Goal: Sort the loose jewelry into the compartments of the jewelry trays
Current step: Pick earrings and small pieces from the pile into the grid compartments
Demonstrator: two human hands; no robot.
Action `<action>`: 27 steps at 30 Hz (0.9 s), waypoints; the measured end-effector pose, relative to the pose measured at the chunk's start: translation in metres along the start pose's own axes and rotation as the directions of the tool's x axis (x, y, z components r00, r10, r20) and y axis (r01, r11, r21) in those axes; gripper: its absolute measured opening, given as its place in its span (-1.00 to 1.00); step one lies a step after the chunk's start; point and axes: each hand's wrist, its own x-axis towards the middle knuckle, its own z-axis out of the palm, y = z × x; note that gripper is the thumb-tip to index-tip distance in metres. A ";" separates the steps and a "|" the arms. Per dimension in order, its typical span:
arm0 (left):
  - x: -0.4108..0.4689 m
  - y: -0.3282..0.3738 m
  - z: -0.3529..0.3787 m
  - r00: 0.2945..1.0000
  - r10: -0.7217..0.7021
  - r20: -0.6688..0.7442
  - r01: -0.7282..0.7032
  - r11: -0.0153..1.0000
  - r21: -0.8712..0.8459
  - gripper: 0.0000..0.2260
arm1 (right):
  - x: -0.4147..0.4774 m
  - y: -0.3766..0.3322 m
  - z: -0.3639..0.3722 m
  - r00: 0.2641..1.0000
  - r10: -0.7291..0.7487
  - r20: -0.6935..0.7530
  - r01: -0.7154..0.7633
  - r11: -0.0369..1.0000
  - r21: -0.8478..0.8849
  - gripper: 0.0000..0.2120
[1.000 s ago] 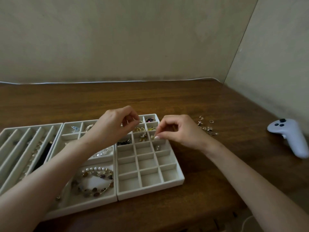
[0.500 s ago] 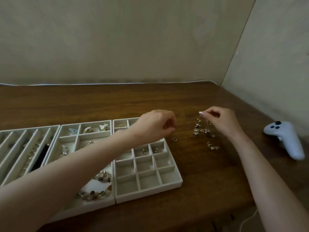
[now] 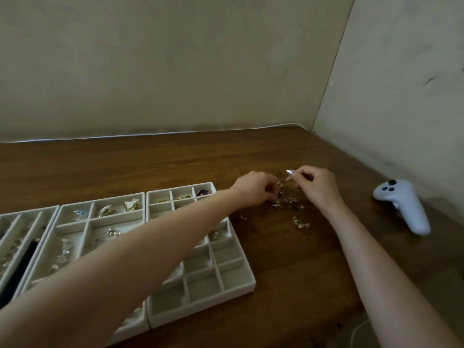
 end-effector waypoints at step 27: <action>-0.182 -0.047 -0.057 0.967 0.003 -0.256 -0.010 1.000 -0.026 -0.81 | 0.002 -0.001 0.013 0.969 -0.075 0.237 0.107 0.986 -0.126 -0.95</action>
